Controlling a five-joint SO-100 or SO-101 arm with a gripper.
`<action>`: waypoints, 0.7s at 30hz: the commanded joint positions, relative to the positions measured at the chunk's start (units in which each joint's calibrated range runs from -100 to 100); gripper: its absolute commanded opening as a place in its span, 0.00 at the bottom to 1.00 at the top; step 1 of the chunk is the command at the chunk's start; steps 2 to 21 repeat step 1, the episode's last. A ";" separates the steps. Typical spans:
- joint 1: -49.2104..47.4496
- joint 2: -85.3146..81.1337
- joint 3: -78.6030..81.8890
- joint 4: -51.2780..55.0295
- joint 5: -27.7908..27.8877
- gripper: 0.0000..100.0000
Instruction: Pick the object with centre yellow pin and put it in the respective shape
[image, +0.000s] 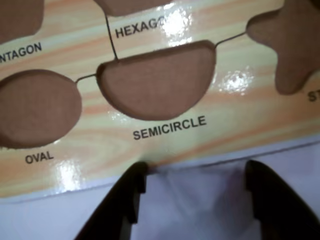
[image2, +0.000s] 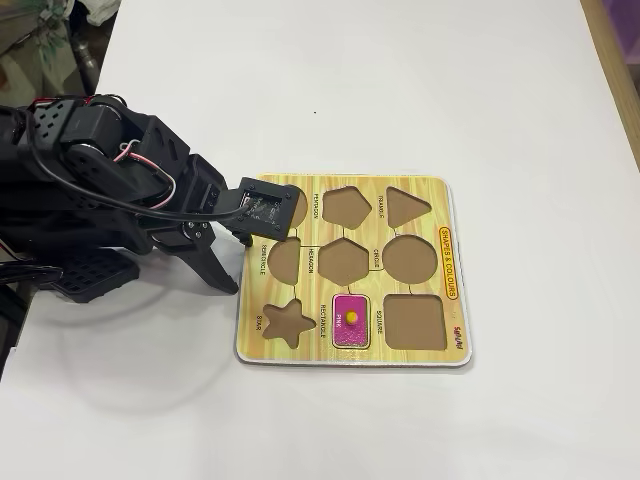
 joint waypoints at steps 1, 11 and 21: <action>-0.42 -0.07 0.27 0.98 0.09 0.23; -0.42 -0.07 0.27 0.98 0.09 0.23; -0.42 -0.07 0.27 0.98 0.09 0.23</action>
